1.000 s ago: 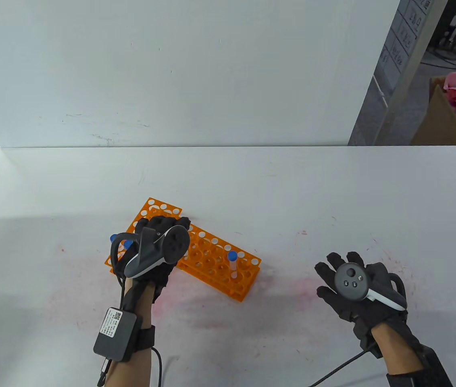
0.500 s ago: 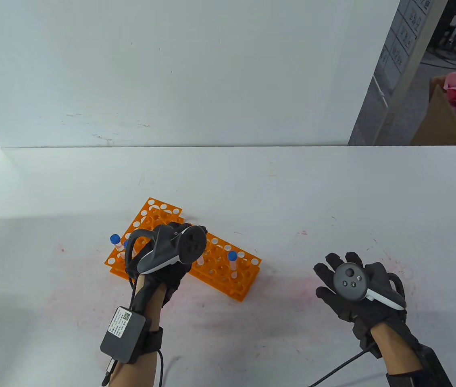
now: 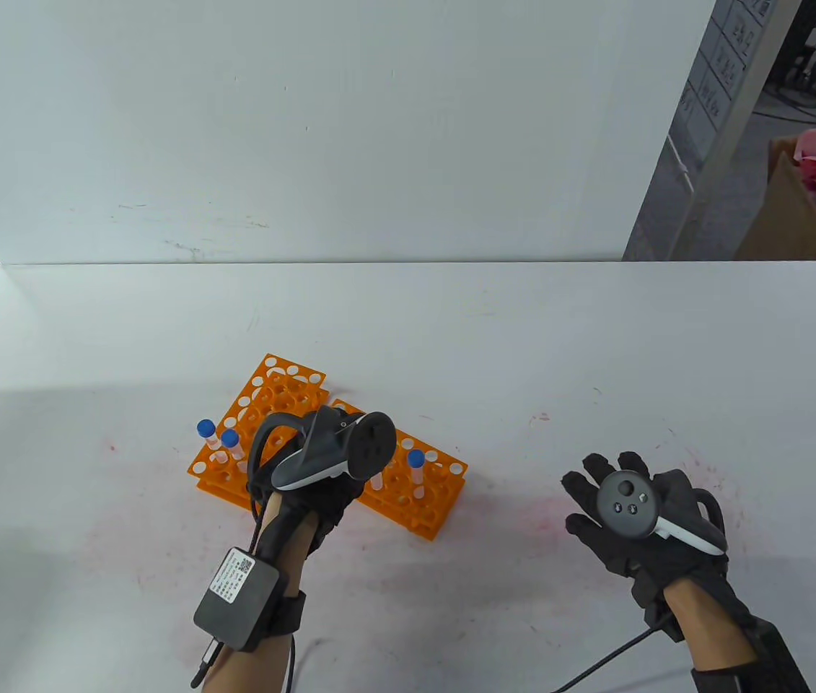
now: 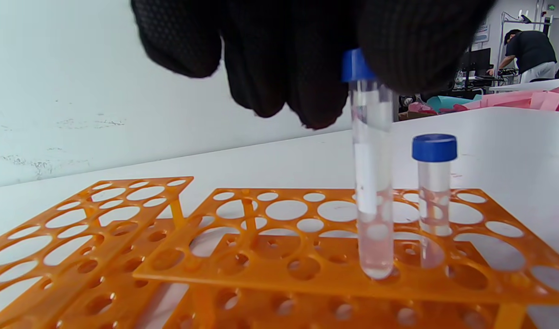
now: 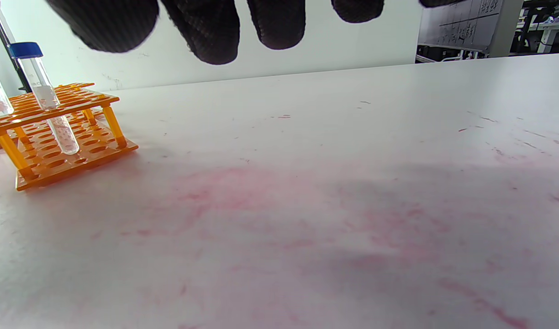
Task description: Transfer 4 test tubes between racks (Left hand only)
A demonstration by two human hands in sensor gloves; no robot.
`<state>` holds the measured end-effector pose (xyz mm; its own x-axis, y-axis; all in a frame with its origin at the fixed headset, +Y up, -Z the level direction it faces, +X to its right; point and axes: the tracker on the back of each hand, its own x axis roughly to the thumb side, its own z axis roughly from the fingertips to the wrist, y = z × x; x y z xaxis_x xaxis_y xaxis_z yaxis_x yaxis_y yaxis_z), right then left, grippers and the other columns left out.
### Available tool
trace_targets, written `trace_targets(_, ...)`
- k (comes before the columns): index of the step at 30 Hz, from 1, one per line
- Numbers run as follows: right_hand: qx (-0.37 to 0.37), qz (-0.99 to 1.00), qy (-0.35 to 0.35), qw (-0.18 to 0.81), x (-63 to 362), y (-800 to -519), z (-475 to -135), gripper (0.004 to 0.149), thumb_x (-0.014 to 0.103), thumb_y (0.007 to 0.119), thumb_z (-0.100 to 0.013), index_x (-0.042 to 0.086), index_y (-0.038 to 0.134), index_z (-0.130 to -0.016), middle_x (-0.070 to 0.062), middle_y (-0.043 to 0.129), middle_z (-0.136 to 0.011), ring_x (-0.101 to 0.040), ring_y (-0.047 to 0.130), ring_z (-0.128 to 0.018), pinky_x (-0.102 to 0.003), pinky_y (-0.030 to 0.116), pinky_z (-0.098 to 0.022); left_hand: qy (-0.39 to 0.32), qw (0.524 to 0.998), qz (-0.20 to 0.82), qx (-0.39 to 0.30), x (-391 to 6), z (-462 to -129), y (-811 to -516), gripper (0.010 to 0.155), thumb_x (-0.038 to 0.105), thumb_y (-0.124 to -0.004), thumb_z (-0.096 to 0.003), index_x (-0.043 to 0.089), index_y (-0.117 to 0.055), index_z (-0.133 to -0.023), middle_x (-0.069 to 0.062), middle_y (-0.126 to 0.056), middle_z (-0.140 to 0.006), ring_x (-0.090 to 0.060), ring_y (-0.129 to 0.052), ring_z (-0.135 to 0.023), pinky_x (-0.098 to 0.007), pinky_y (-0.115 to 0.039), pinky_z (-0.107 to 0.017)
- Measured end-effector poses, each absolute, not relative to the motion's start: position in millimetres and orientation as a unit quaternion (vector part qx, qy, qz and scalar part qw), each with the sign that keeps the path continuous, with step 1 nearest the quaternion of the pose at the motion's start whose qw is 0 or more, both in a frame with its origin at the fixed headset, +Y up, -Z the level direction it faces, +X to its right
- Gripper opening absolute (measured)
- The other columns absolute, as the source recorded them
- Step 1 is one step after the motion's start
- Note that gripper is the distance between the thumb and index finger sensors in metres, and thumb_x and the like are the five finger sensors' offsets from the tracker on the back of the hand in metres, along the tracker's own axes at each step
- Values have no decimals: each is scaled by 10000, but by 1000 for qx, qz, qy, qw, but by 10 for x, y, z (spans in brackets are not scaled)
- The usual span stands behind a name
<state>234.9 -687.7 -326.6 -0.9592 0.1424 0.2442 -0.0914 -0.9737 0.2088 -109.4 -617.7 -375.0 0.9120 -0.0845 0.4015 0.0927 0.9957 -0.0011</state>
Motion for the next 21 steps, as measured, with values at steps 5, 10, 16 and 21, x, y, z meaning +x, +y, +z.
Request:
trace_targets(5,130,985,99,60,2352,-6878,-3264,626,548,565,-544,282,461,-1101,-110,345,-1212,-549,283,-1034,-779,343,-665,-206,977,-55,-27,-1055,-3766,-6232,532,445,-789,-474,329,-714,-987,30,-901,-950,-264,-896,-907,-546,-740,-675)
trace_targets(10,133,985,96,61,2349,-6876,-3267,624,548,565,-544,282,467,-1099,-109,355,-1211,-549,288,-1034,-779,345,-665,-206,976,-59,-45,-1035,-3777,-6279,530,444,-787,-475,316,-722,-986,20,-909,-944,-270,-901,-901,-552,-739,-673)
trace_targets(16,135,984,96,60,2346,-6880,-3270,624,547,565,-544,279,471,-1099,-110,361,-1211,-547,292,-1035,-778,349,-665,-209,973,-79,-63,-968,-3786,-6367,529,443,-790,-471,301,-737,-978,9,-925,-929,-271,-918,-884,-554,-742,-671)
trace_targets(21,133,985,94,63,2350,-6878,-3270,621,546,566,-543,283,471,-1098,-109,359,-1211,-547,293,-1035,-778,349,-664,-208,972,-83,-78,-959,-3797,-6414,527,443,-786,-473,296,-740,-977,7,-926,-928,-274,-919,-882,-559,-740,-671)
